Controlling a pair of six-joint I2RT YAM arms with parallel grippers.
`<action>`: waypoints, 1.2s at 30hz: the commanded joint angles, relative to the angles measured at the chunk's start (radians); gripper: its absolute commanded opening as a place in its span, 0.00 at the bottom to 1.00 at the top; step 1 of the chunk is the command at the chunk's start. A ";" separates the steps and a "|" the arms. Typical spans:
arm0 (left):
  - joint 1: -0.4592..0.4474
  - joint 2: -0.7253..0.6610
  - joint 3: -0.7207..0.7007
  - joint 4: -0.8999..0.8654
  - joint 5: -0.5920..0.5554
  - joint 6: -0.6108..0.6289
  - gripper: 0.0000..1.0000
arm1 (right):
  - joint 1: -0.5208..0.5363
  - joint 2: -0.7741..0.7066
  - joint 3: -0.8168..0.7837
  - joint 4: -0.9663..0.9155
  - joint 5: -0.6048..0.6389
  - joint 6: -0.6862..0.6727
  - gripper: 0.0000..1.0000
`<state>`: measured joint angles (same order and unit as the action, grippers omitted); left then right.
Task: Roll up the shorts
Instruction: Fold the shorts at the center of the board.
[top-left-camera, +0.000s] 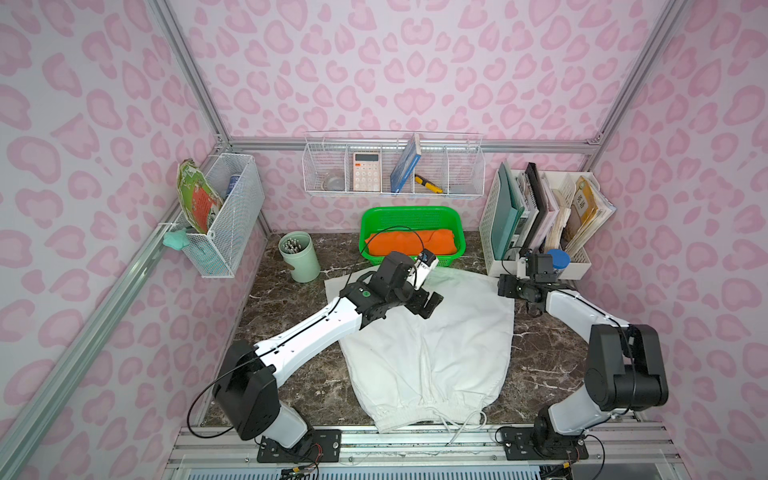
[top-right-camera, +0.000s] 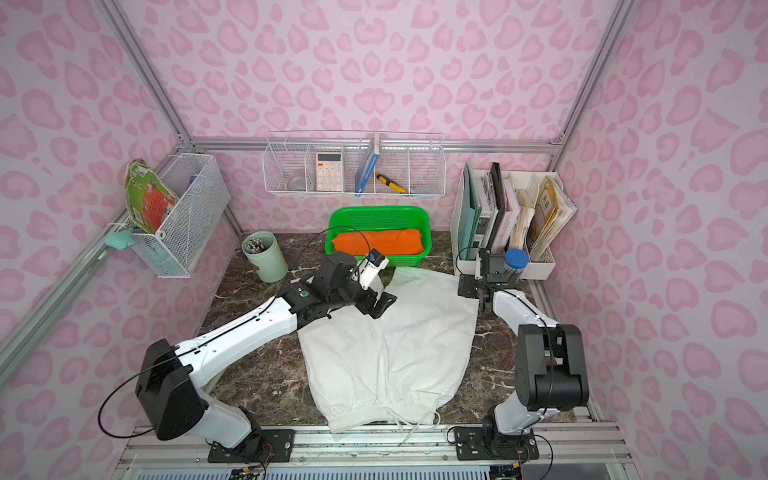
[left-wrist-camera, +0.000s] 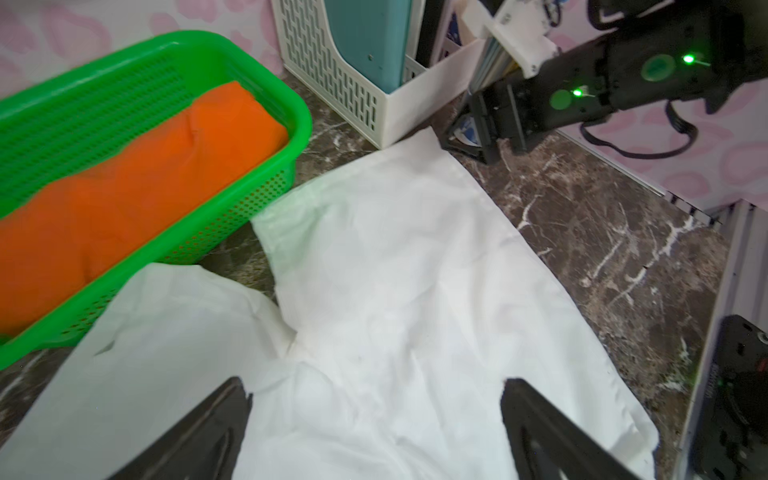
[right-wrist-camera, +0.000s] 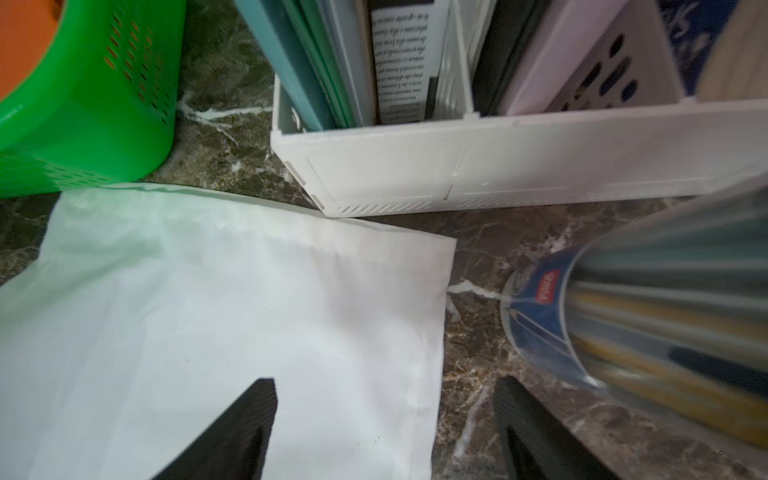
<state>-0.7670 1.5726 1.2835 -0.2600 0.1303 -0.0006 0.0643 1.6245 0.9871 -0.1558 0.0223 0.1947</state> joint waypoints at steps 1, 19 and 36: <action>-0.065 0.081 0.040 -0.024 0.045 -0.039 0.99 | 0.022 0.062 0.039 -0.080 0.077 0.043 0.84; -0.361 0.332 0.149 -0.054 0.020 0.018 0.99 | 0.025 0.096 -0.013 -0.034 0.053 0.132 0.85; -0.519 0.571 0.376 -0.252 -0.182 0.129 0.98 | -0.008 0.089 -0.069 0.023 -0.033 0.121 0.85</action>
<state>-1.2716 2.1147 1.6299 -0.4408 -0.0116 0.1062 0.0601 1.7149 0.9230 -0.1566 0.0158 0.3126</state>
